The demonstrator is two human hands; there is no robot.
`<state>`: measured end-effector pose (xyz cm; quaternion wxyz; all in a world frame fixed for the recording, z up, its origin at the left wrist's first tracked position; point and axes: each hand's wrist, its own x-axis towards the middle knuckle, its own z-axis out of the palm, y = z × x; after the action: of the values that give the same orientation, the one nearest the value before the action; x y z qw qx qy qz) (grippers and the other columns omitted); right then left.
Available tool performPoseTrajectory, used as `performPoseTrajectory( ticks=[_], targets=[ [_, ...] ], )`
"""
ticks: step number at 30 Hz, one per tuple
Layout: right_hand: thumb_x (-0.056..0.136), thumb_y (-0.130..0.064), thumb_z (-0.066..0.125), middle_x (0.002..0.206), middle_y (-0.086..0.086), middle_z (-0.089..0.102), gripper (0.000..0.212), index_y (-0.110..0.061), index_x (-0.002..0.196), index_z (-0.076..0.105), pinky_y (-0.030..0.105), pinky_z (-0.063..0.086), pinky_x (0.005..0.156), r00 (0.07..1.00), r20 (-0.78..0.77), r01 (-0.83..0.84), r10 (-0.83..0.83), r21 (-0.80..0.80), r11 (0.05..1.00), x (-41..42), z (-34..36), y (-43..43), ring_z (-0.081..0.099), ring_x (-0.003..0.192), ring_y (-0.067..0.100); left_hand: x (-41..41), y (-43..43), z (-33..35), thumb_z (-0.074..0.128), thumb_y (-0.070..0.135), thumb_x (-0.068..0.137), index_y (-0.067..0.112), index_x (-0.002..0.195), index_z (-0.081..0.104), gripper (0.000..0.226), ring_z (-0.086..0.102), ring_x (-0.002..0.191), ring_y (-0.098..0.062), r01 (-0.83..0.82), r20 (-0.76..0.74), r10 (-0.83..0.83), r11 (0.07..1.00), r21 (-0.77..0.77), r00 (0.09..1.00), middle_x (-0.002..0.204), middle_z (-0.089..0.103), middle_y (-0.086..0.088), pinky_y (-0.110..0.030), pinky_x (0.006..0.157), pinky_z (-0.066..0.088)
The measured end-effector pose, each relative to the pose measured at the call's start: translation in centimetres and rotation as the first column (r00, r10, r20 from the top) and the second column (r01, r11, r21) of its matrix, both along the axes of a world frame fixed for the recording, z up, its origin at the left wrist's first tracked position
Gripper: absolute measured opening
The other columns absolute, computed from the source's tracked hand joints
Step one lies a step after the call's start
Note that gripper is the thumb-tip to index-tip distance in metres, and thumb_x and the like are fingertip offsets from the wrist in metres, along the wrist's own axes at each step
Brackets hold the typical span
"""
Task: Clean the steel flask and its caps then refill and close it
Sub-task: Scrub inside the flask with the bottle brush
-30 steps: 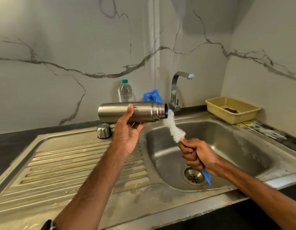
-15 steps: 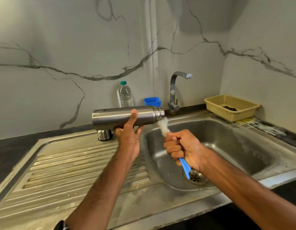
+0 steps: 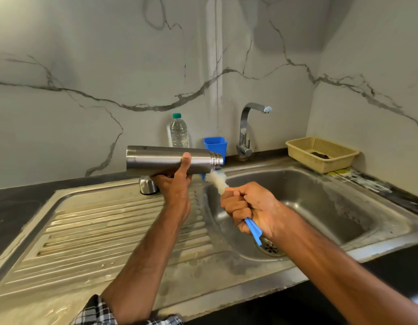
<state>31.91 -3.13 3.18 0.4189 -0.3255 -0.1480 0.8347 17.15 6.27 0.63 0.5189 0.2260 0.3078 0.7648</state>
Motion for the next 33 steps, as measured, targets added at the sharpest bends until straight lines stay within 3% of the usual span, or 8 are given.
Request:
performPoseTrajectory(
  ticks=[4, 7, 10, 14, 20, 23, 29, 33],
  targets=[
    [0.099, -0.009, 0.023, 0.043, -0.005, 0.024, 0.039, -0.019, 0.062, 0.031, 0.016, 0.015, 0.024, 0.984, 0.044, 0.172, -0.174, 0.032, 0.985, -0.7, 0.0, 1.1, 0.022, 0.025, 0.007, 1.3, -0.6, 0.0, 0.086, 0.011, 0.079, 0.017, 0.150, 0.032, 0.089, 0.064, 0.116, -0.015, 0.051, -0.077, -0.051, 0.999, 0.000, 0.996, 0.135, 0.060, -0.003, -0.031, 0.082, 0.062],
    [0.097, -0.011, 0.028, 0.046, -0.008, 0.021, 0.037, -0.021, 0.061, 0.033, 0.016, 0.012, 0.026, 0.918, 0.293, 0.211, -0.266, 0.207, 0.955, -1.6, -1.0, -0.9, 0.018, 0.030, 0.004, 0.7, -0.4, 0.8, 0.086, 0.014, 0.079, 0.014, 0.146, 0.034, 0.085, 0.065, 0.108, -0.012, 0.019, -0.064, -0.020, 1.000, -0.014, 0.998, 0.123, 0.062, 0.002, -0.030, 0.079, 0.062],
    [0.104, -0.024, 0.037, 0.048, -0.007, 0.025, 0.041, -0.021, 0.063, 0.037, 0.017, 0.013, 0.033, 0.718, 0.526, 0.230, -0.456, 0.438, 0.869, -2.4, -2.6, -3.3, 0.019, 0.036, 0.006, -0.2, -0.3, 0.8, 0.087, 0.019, 0.078, 0.007, 0.136, 0.042, 0.074, 0.064, 0.096, -0.008, -0.024, -0.035, 0.020, 0.993, -0.114, 0.999, 0.121, 0.061, -0.002, -0.030, 0.072, 0.062],
    [0.105, -0.033, 0.042, 0.050, -0.004, 0.034, 0.045, -0.019, 0.062, 0.044, 0.020, 0.020, 0.037, 0.468, 0.644, 0.149, -0.606, 0.618, 0.772, -2.6, -3.5, -2.7, 0.027, 0.037, 0.007, 0.0, -0.4, 0.5, 0.088, 0.028, 0.077, 0.008, 0.118, 0.045, 0.063, 0.065, 0.099, -0.019, 0.009, -0.074, -0.025, 0.978, -0.206, 0.997, 0.117, 0.058, -0.007, -0.039, 0.083, 0.062],
    [0.106, -0.033, 0.041, 0.053, -0.007, 0.043, 0.049, -0.018, 0.060, 0.046, 0.018, 0.029, 0.038, 0.173, 0.669, -0.002, -0.723, 0.734, 0.679, -2.5, -2.4, -0.3, 0.037, 0.035, 0.003, 1.1, -1.2, 1.1, 0.086, 0.023, 0.080, 0.016, 0.099, 0.045, 0.046, 0.067, 0.097, -0.020, 0.091, -0.072, -0.109, 0.972, -0.217, 0.991, 0.111, 0.060, -0.007, -0.043, 0.086, 0.062],
    [0.107, -0.031, 0.041, 0.052, -0.008, 0.042, 0.050, -0.020, 0.058, 0.042, 0.014, 0.031, 0.038, 0.065, 0.684, -0.154, -0.726, 0.726, 0.670, -2.9, -3.2, -1.7, 0.043, 0.036, -0.001, 0.4, -1.1, 1.8, 0.087, 0.022, 0.079, 0.011, 0.111, 0.047, 0.053, 0.069, 0.099, -0.024, 0.092, -0.001, -0.095, 0.972, -0.218, 0.996, 0.117, 0.061, -0.013, -0.046, 0.087, 0.061],
    [0.108, -0.030, 0.037, 0.068, -0.002, 0.052, 0.039, -0.011, 0.078, 0.054, 0.009, 0.033, 0.039, 0.014, 0.677, -0.089, -0.736, 0.734, 0.673, -2.5, -2.8, 0.5, 0.045, 0.050, 0.003, 0.9, -2.0, 1.4, 0.087, 0.018, 0.077, 0.013, 0.108, 0.046, 0.051, 0.067, 0.095, -0.027, 0.170, 0.048, -0.163, 0.947, -0.273, 0.986, 0.117, 0.060, -0.016, -0.044, 0.080, 0.062],
    [0.107, -0.037, 0.035, 0.064, -0.004, 0.054, 0.038, -0.017, 0.081, 0.054, 0.014, 0.033, 0.046, -0.055, 0.535, -0.187, -0.843, 0.824, 0.535, -2.5, -3.3, 2.1, 0.047, 0.050, 0.006, 0.9, -2.3, 2.6, 0.086, 0.019, 0.078, 0.005, 0.132, 0.049, 0.067, 0.065, 0.104, -0.033, 0.286, 0.125, -0.263, 0.928, -0.239, 0.957, 0.123, 0.058, -0.020, -0.045, 0.072, 0.063]
  ],
)
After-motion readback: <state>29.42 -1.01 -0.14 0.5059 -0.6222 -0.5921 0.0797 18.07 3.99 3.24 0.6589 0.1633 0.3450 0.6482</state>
